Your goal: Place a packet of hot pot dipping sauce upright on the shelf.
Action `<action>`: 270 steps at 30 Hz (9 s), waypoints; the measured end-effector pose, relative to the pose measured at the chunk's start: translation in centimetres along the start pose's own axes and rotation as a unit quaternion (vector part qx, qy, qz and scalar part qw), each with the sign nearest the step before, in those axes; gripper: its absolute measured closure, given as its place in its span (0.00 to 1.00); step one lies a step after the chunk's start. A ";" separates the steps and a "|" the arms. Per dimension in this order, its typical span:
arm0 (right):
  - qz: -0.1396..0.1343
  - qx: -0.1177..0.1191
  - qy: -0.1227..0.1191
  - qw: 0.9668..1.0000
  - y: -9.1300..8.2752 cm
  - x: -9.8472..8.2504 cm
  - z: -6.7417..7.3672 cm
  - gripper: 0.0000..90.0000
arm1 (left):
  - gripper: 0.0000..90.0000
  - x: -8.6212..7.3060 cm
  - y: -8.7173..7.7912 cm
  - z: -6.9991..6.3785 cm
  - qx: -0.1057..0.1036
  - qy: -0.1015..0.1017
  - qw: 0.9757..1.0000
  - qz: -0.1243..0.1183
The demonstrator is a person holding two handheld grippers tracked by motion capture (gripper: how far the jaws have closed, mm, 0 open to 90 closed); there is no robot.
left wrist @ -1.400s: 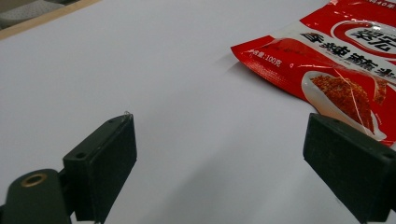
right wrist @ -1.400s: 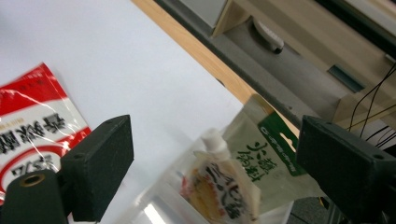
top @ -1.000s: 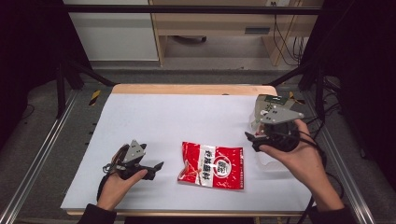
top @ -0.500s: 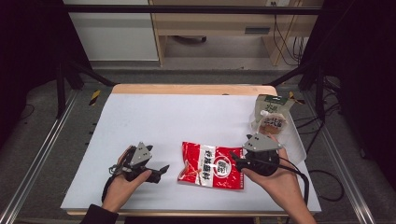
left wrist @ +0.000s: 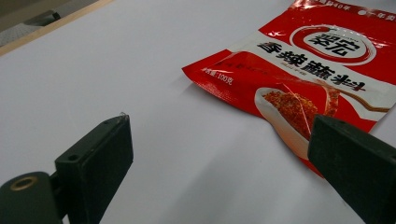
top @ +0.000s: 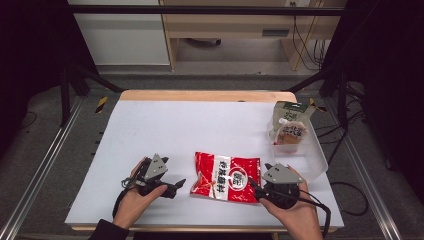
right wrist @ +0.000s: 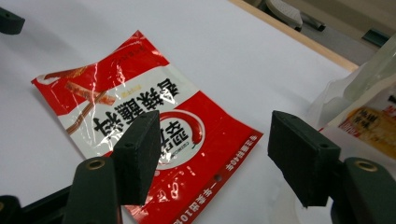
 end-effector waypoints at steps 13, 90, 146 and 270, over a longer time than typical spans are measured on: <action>0.012 0.004 0.029 0.999 1.4 -3.9 1.6 0.40 | 0.08 0.5 0.5 -0.6 -0.004 0.003 1.000 -0.001; 0.083 0.060 0.140 0.985 4.0 -7.9 2.3 0.32 | 0.50 0.2 3.7 -5.7 -0.095 0.040 0.993 0.052; 0.083 0.092 0.164 0.979 5.1 -5.1 1.1 0.68 | 0.57 -0.4 4.1 -6.2 -0.114 0.057 0.989 0.082; 0.072 0.207 -0.170 0.961 3.0 12.0 0.2 0.88 | 1.00 14.4 -2.6 2.3 -0.084 0.060 0.992 -0.071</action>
Point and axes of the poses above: each handheld gripper's, and its own axes: y roughly forward along the jaws, x roughly out of its top, z roughly to its left, the point moved 7 cm from there along y, roughly forward along the jaws, and after that the axes turned 6 degrees about y, right-handed, at the moved point
